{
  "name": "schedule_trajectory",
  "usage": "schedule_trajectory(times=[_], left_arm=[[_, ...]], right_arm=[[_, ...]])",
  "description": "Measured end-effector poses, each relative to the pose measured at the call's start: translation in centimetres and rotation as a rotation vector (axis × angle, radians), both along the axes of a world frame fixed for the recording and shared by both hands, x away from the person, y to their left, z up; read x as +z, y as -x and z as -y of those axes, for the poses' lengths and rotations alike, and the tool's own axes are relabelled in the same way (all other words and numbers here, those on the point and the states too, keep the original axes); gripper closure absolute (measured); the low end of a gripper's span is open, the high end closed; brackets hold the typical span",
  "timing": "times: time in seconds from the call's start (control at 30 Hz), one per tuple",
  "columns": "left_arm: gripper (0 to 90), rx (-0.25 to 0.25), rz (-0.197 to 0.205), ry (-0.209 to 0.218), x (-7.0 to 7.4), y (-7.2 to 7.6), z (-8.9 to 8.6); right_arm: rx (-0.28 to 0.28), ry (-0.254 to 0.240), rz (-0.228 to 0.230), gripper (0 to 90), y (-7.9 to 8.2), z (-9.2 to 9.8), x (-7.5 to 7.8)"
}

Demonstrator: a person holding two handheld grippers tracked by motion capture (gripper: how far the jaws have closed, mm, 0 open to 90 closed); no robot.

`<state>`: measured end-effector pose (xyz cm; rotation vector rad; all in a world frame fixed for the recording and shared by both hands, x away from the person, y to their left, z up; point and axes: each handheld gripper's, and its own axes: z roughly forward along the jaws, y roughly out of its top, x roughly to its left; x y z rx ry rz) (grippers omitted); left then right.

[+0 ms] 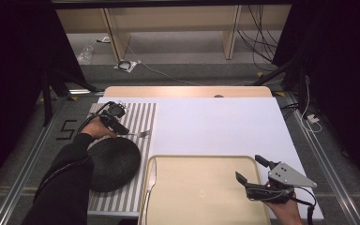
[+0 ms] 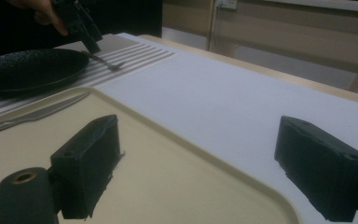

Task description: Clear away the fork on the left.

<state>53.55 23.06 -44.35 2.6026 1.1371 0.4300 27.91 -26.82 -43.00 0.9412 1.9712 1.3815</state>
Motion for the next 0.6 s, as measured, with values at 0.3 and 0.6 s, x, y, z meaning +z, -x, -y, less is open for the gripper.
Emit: schedule_trajectory(times=[0.3,0.6], left_arm=[[37.6,-0.063,-0.028,-0.041,-0.24,-0.26,0.2],[45.5,-0.112,-0.052,-0.044,-0.67,-0.47,0.05]], right_arm=[[0.001,-0.001,0.002,15.1,-0.01,0.0,-0.04],[0.004,-0.003,0.004,15.1,-0.07,-0.02,-0.08]])
